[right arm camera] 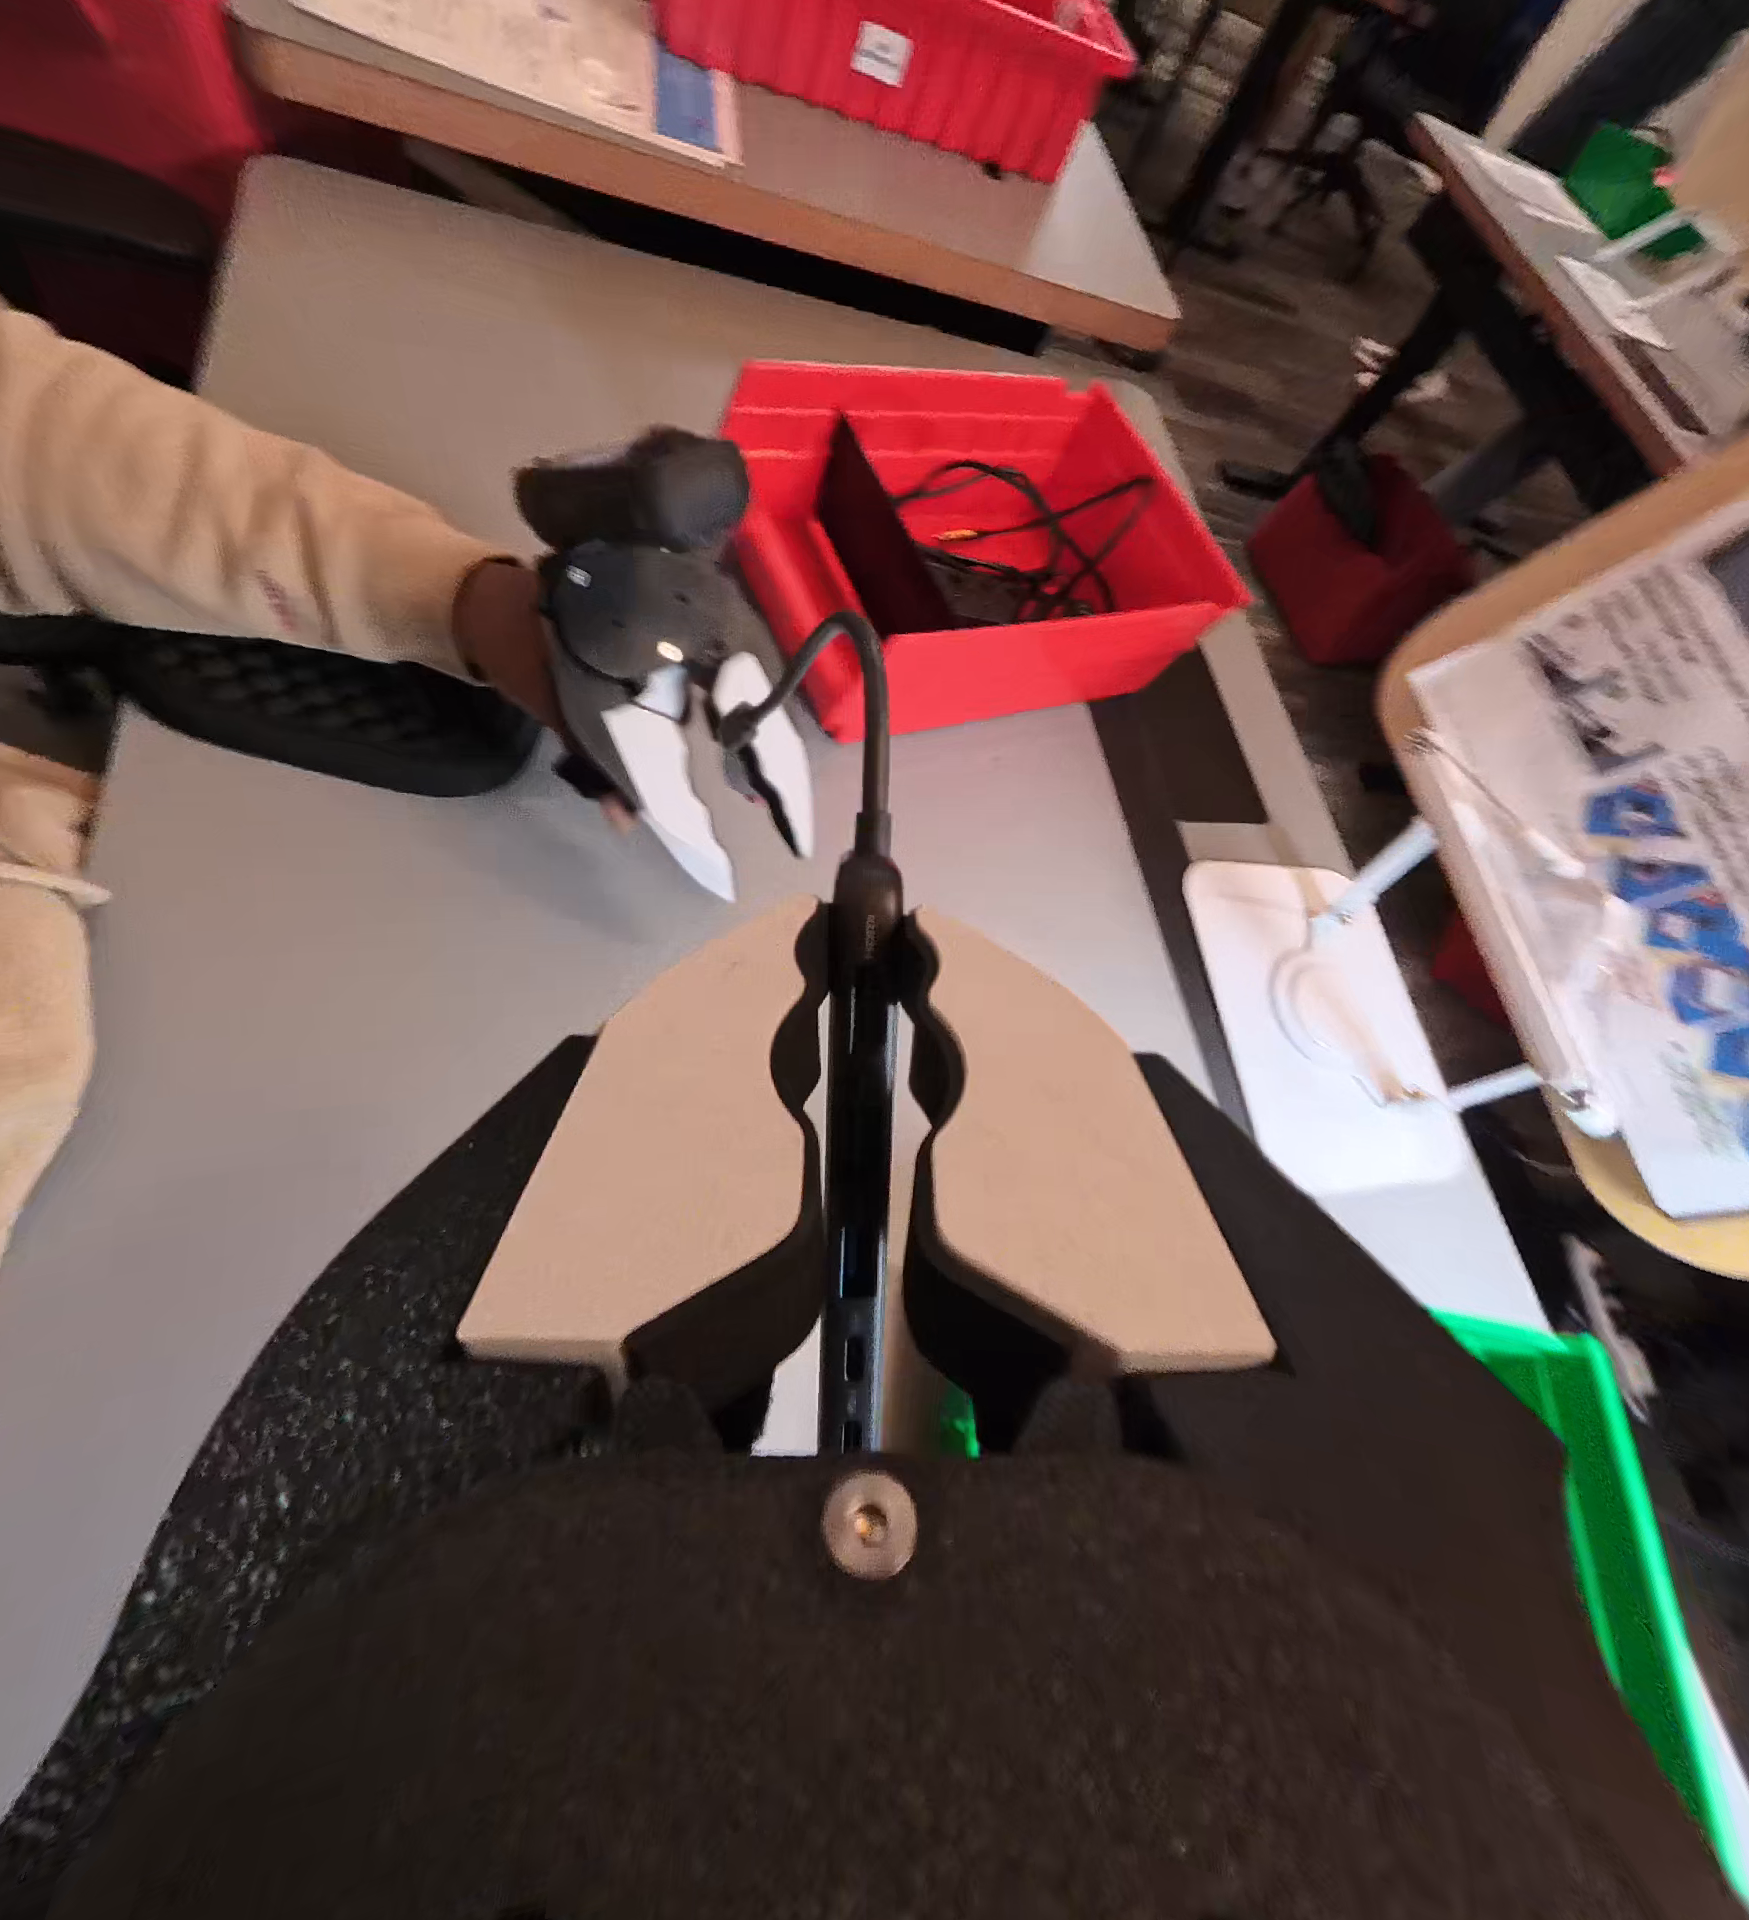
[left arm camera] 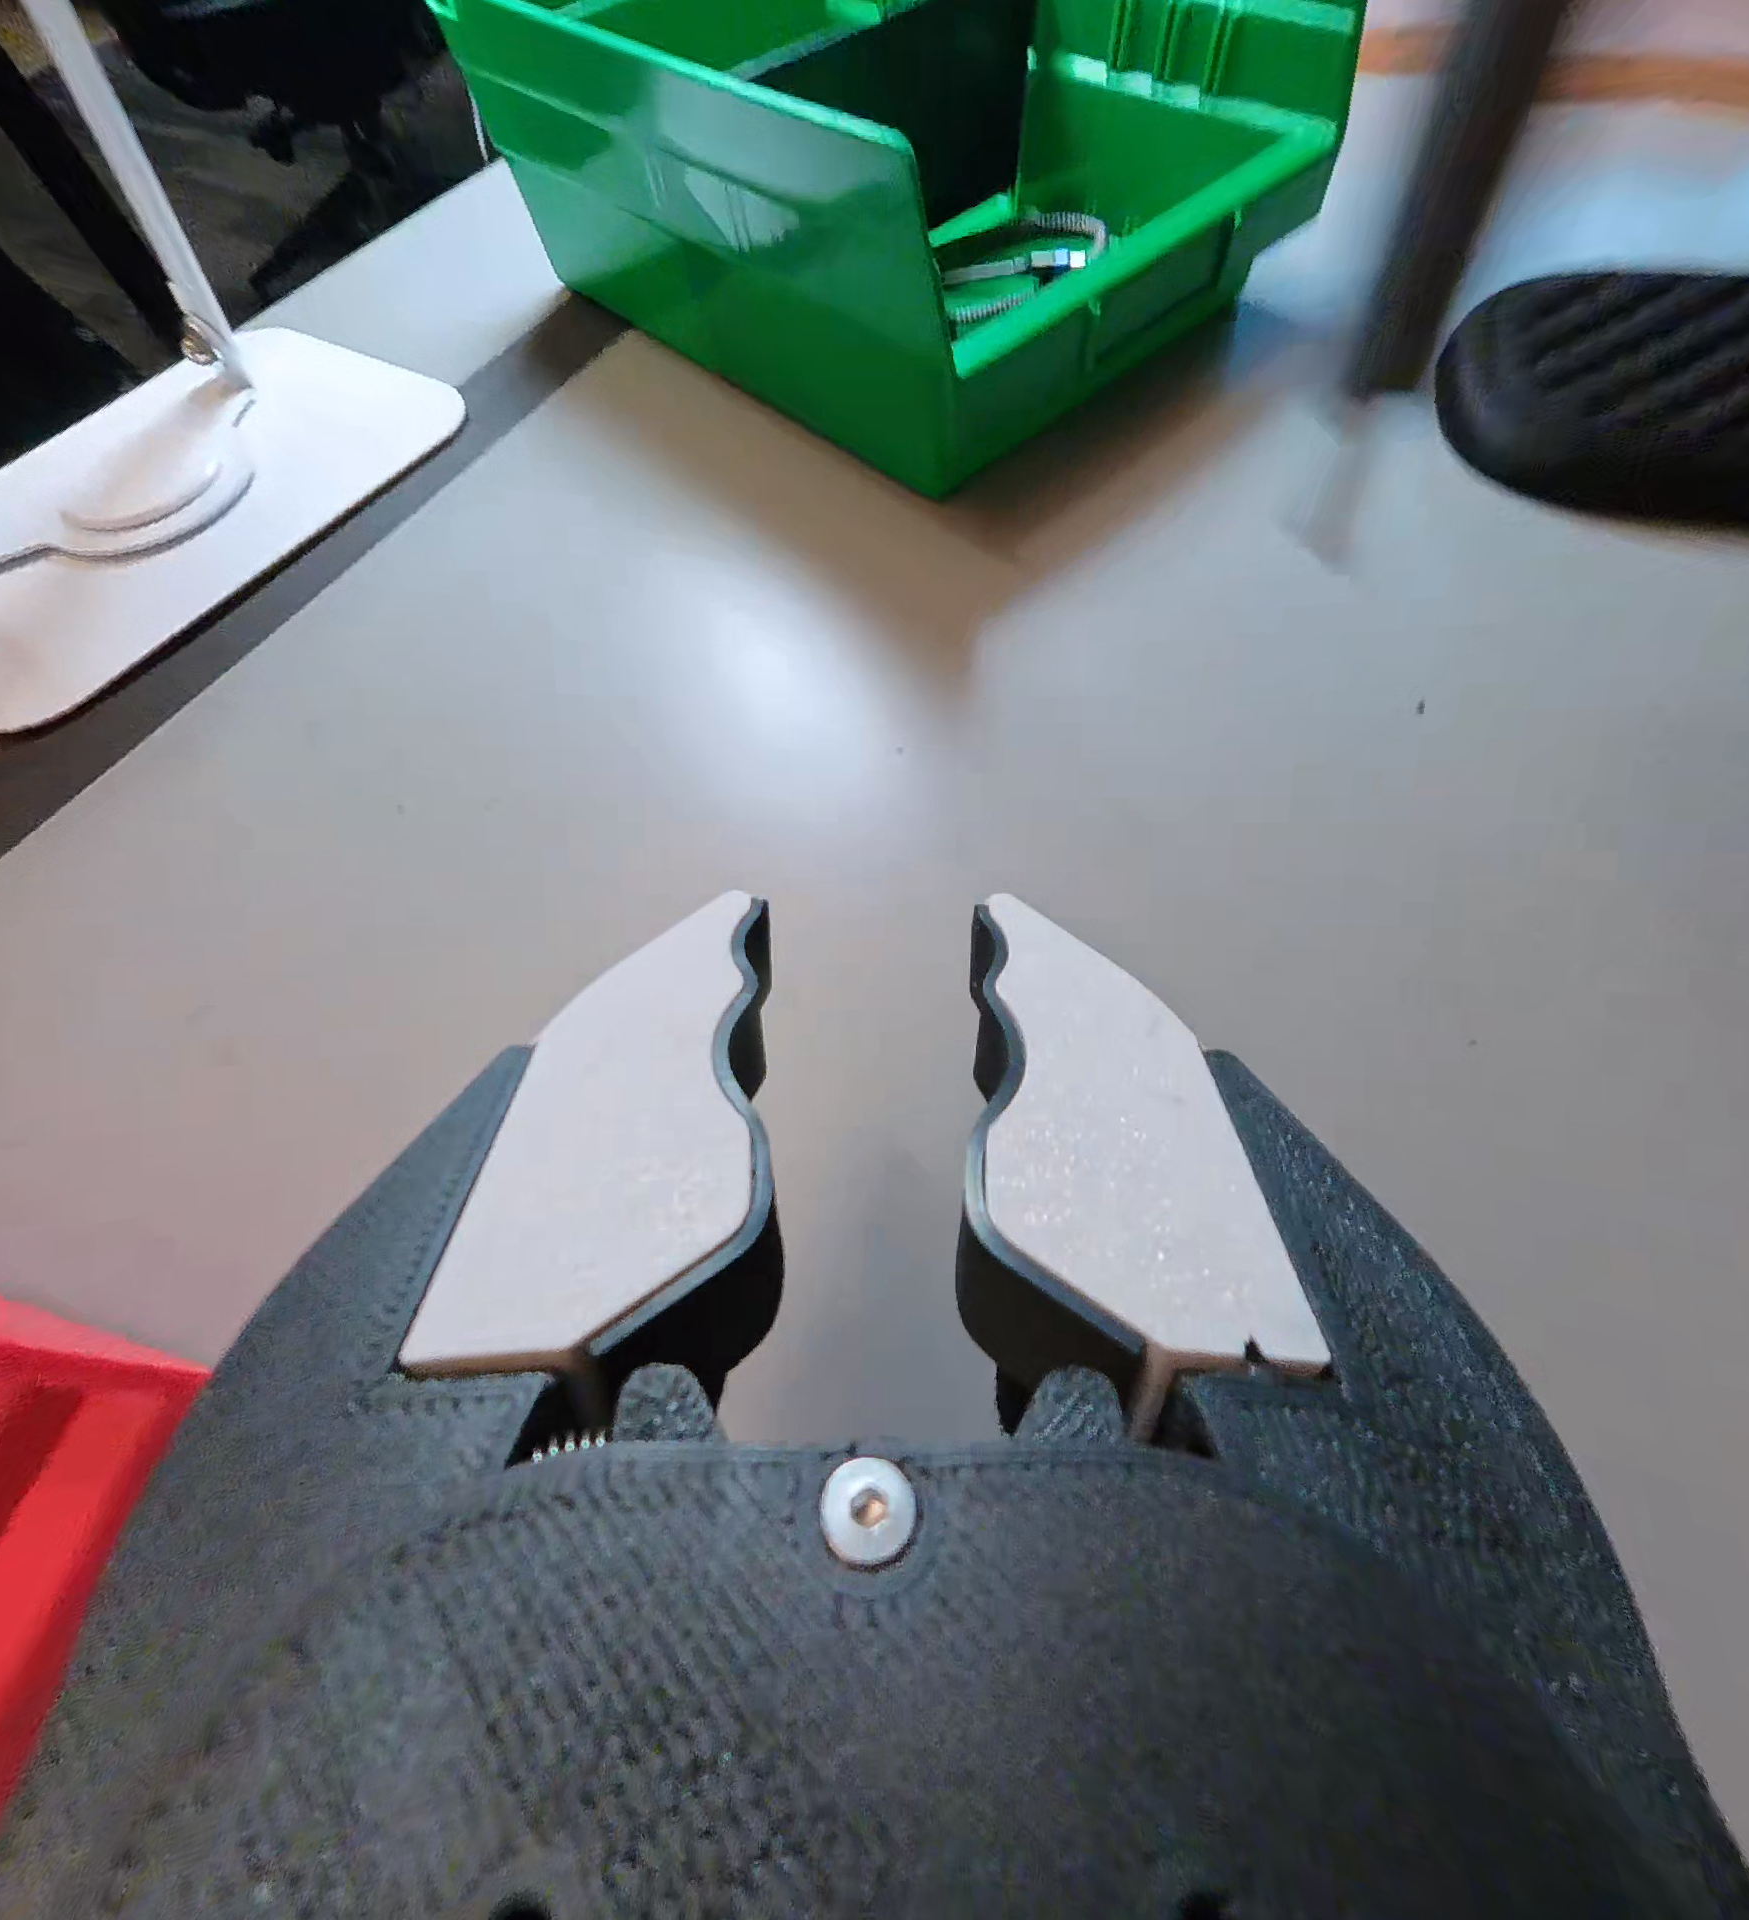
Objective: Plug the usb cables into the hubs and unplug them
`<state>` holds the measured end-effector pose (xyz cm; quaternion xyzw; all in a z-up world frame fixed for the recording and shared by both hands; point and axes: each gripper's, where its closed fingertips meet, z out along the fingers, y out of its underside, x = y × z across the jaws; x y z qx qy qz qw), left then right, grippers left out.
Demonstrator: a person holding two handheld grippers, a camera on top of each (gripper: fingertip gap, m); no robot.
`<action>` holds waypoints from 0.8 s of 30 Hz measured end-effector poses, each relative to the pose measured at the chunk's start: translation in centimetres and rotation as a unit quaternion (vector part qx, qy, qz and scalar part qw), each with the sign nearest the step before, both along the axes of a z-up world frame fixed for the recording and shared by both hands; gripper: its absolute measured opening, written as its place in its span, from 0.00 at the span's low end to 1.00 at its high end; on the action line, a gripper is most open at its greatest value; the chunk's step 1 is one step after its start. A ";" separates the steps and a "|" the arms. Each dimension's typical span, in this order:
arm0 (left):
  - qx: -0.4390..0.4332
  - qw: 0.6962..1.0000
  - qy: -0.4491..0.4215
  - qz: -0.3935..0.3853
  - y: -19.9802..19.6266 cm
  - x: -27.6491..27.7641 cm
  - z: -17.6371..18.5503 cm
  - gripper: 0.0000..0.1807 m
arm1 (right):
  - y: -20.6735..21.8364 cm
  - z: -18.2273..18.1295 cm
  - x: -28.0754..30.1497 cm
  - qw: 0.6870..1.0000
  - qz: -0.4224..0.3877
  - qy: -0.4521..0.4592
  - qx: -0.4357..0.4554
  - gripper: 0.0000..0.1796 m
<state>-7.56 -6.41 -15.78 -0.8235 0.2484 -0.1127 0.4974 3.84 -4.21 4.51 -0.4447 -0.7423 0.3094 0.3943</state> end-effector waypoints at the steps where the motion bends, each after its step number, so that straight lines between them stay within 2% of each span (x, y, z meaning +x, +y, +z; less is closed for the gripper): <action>1: 0.005 1.000 -0.016 0.003 0.0 -0.2 0.5 0.20 | 1.4 0.3 0.3 1.000 -0.020 0.001 0.004 0.07; 7: 0.025 0.997 -0.065 0.015 0.0 -1.2 2.0 0.19 | 12.1 0.1 2.3 0.984 -0.169 -0.024 0.045 0.06; 13: 0.028 0.997 -0.069 0.013 0.0 -1.1 2.1 0.19 | 24.5 -2.9 5.5 0.938 -0.317 -0.085 0.111 0.07; 17: 0.026 0.997 -0.072 0.012 0.0 -1.2 2.0 0.19 | 29.8 -6.9 6.3 0.920 -0.350 -0.124 0.124 0.07; 24: 0.021 0.997 -0.077 0.011 0.1 -1.4 1.7 0.19 | 34.2 -13.9 5.0 0.914 -0.352 -0.163 0.117 0.07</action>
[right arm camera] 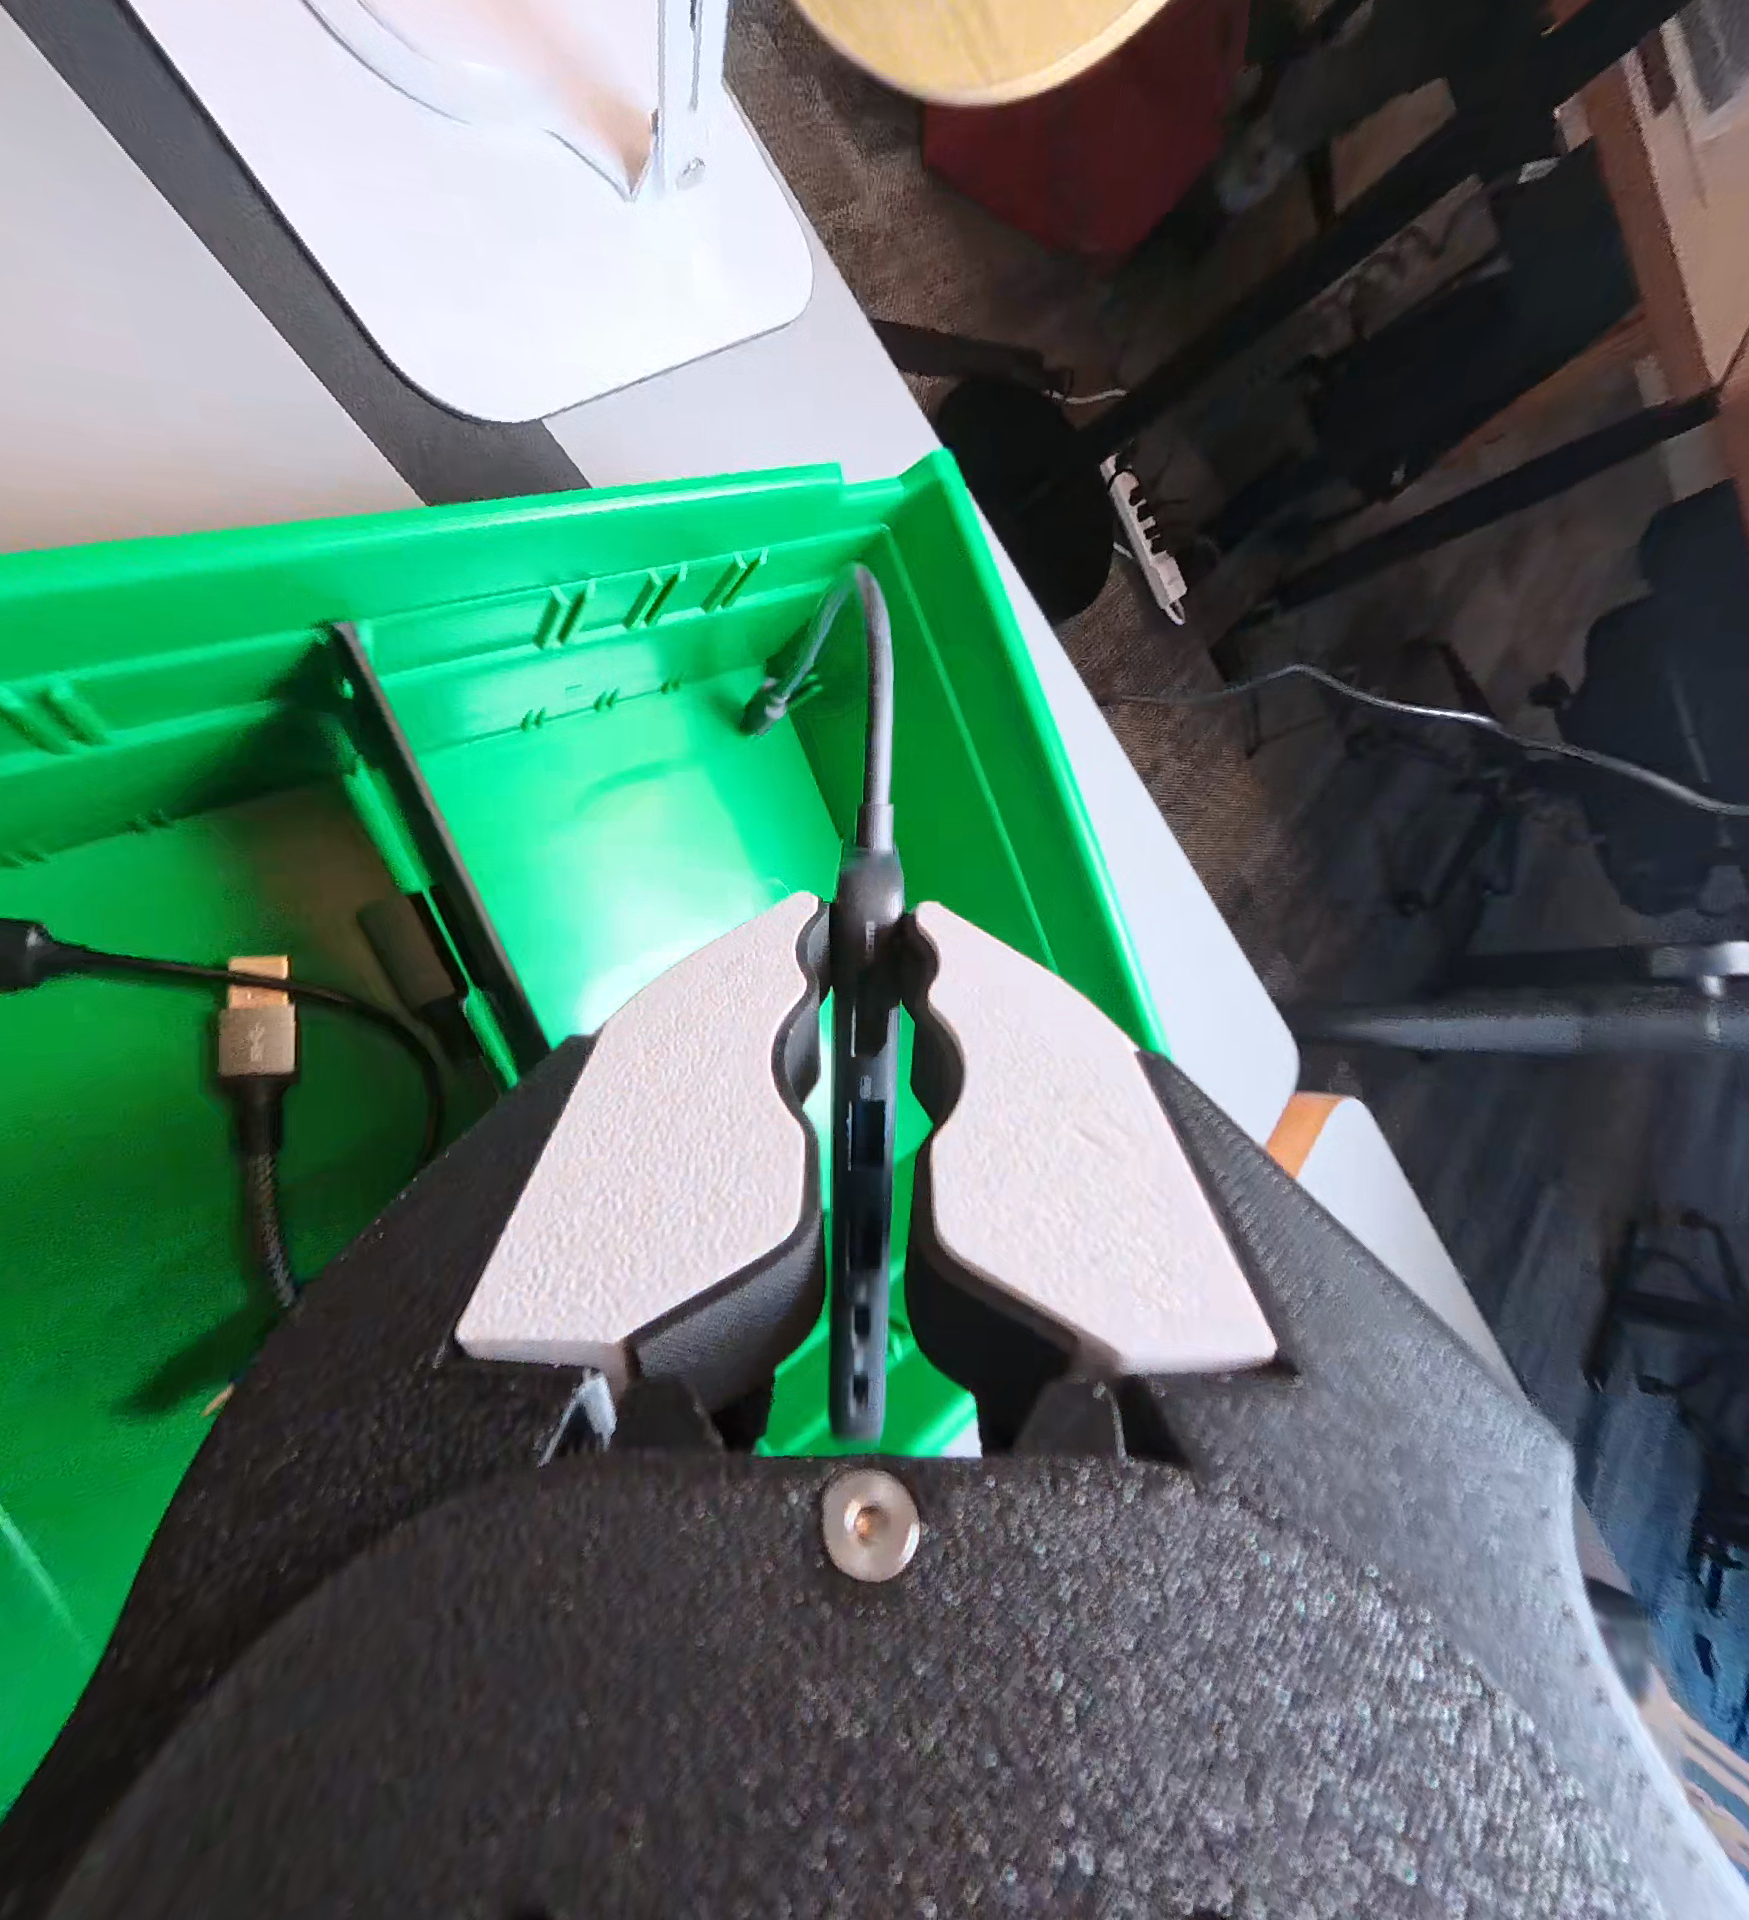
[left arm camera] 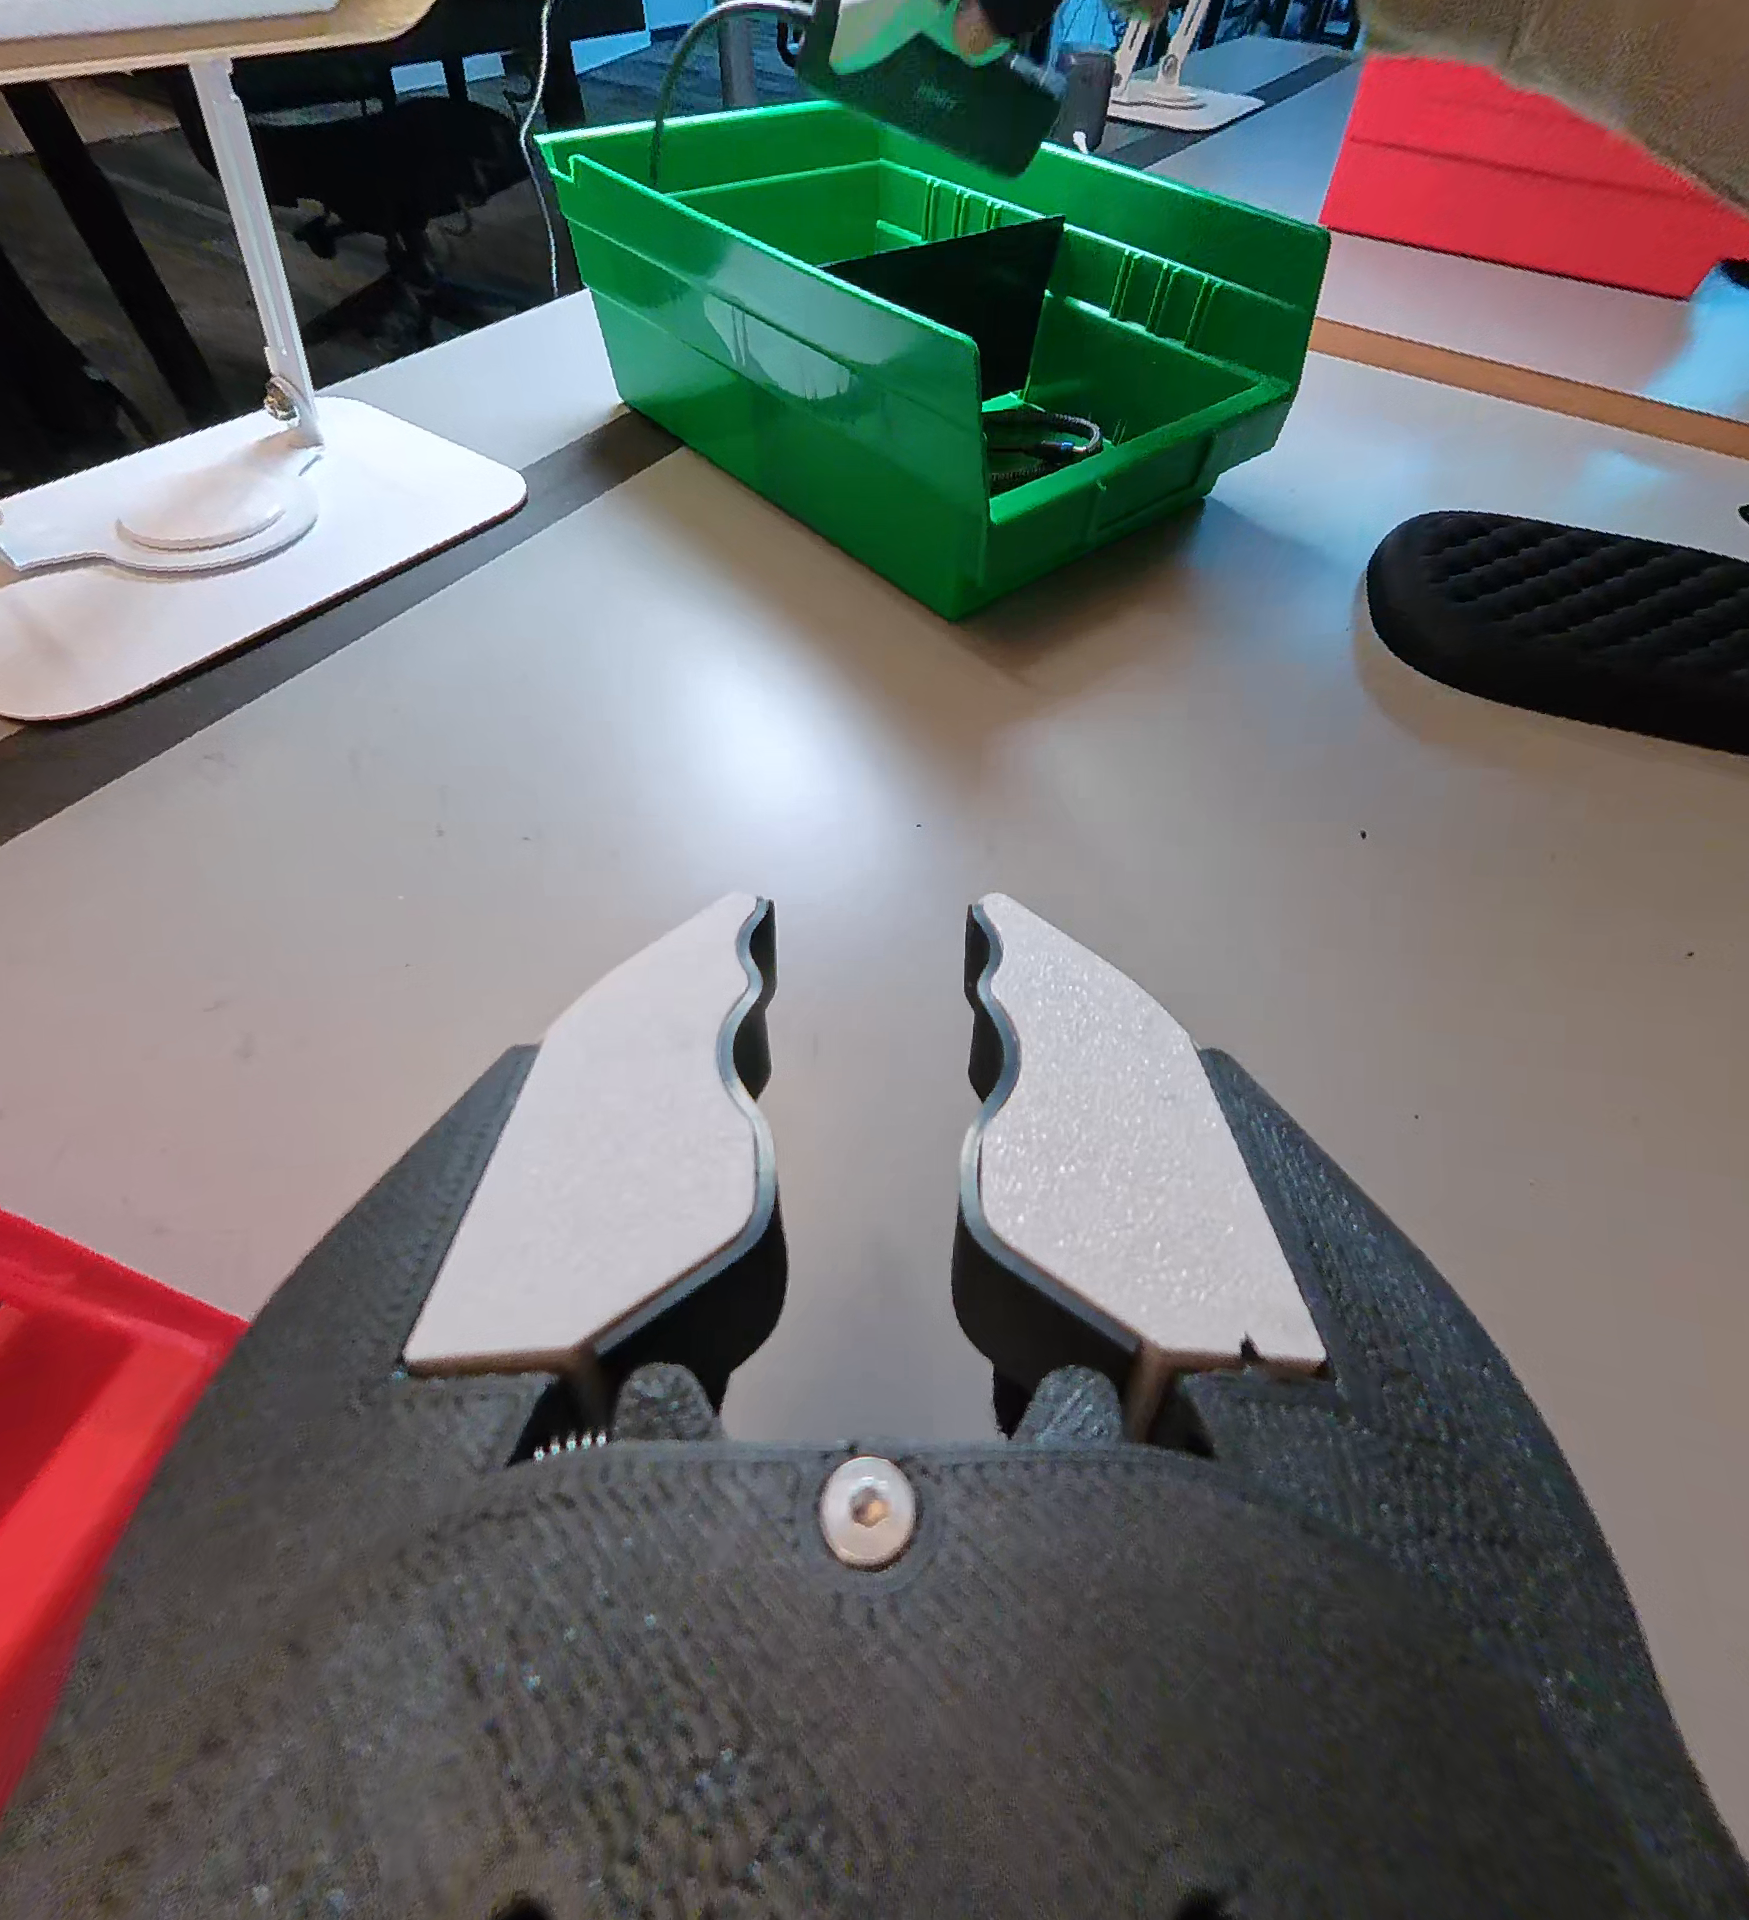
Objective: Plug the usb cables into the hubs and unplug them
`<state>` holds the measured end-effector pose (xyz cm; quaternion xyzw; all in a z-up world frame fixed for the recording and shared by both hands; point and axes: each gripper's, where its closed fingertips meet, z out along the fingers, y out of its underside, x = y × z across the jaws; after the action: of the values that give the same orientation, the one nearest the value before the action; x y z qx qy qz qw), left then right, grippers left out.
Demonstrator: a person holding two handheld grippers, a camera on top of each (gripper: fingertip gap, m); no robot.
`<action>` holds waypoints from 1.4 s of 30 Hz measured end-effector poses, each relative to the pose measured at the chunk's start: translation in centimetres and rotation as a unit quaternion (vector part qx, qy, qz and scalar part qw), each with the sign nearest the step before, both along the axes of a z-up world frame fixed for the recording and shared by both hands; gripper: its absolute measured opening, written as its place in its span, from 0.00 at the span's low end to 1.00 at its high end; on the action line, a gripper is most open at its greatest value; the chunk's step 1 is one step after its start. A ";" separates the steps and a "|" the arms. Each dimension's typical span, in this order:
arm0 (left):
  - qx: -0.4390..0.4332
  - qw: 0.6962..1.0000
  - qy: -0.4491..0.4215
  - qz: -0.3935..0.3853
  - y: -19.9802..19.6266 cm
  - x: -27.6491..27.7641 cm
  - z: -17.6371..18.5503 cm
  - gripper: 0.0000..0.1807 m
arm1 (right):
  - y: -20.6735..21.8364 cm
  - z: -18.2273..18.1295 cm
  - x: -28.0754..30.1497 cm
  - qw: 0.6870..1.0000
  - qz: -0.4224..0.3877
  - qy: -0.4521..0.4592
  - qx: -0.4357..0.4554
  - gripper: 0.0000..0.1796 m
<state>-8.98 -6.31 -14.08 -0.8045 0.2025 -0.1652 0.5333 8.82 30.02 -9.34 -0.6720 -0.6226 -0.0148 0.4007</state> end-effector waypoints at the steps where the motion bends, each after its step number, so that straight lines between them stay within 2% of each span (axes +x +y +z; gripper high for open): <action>1: 0.000 1.000 -0.001 0.000 0.0 0.0 0.0 0.19 | 0.4 -0.8 -0.3 1.000 -0.002 0.000 -0.006 0.07; 5: 0.000 1.000 -0.003 0.003 0.0 -0.3 0.0 0.20 | 0.8 -4.4 -0.3 0.999 -0.007 -0.035 -0.041 0.07; 8: 0.001 1.000 -0.005 0.007 0.0 -0.6 0.1 0.20 | -0.1 -5.1 -0.5 0.997 -0.003 -0.036 -0.068 0.16; 10: 0.003 1.000 -0.009 0.009 0.0 -0.7 0.2 0.20 | -1.2 -3.4 -1.4 0.997 0.014 0.008 -0.071 0.20; 14: 0.002 1.000 -0.016 0.011 0.1 -0.8 0.2 0.20 | -5.2 2.7 -3.1 0.987 0.060 0.132 -0.066 0.24; 17: 0.001 1.000 -0.017 0.012 0.1 -0.8 0.1 0.20 | -10.2 6.6 -3.9 0.963 0.109 0.232 -0.083 0.24; 19: 0.000 1.000 -0.020 0.013 0.1 -0.7 0.1 0.20 | -13.8 7.8 -3.9 0.940 0.138 0.292 -0.109 0.23; 21: 0.001 1.000 -0.023 0.017 0.2 -0.9 0.1 0.21 | -17.2 7.0 -3.7 0.921 0.162 0.326 -0.139 0.22; 27: 0.008 0.998 -0.042 0.045 0.4 -2.8 1.0 0.21 | -25.4 0.8 -2.2 0.870 0.211 0.391 -0.213 0.19; 30: 0.027 0.996 -0.040 0.081 0.3 -5.8 2.7 0.22 | -27.1 -0.9 -1.3 0.850 0.219 0.424 -0.223 0.17; 35: 0.044 0.980 -0.033 0.191 -0.5 -15.2 6.7 0.22 | -27.1 -0.4 -0.7 0.853 0.228 0.424 -0.202 0.16; 38: 0.015 0.968 -0.006 0.249 -0.4 -20.8 7.4 0.22 | -27.3 -0.5 -0.7 0.848 0.232 0.426 -0.213 0.16; 42: -0.057 0.959 0.035 0.275 1.2 -25.6 6.6 0.23 | -27.7 -0.7 -0.7 0.854 0.236 0.417 -0.204 0.16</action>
<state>-34.55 -5.11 -7.53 -0.8634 -0.0181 0.0050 0.5041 8.09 2.34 -10.09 -0.5150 -0.5254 0.4893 0.4683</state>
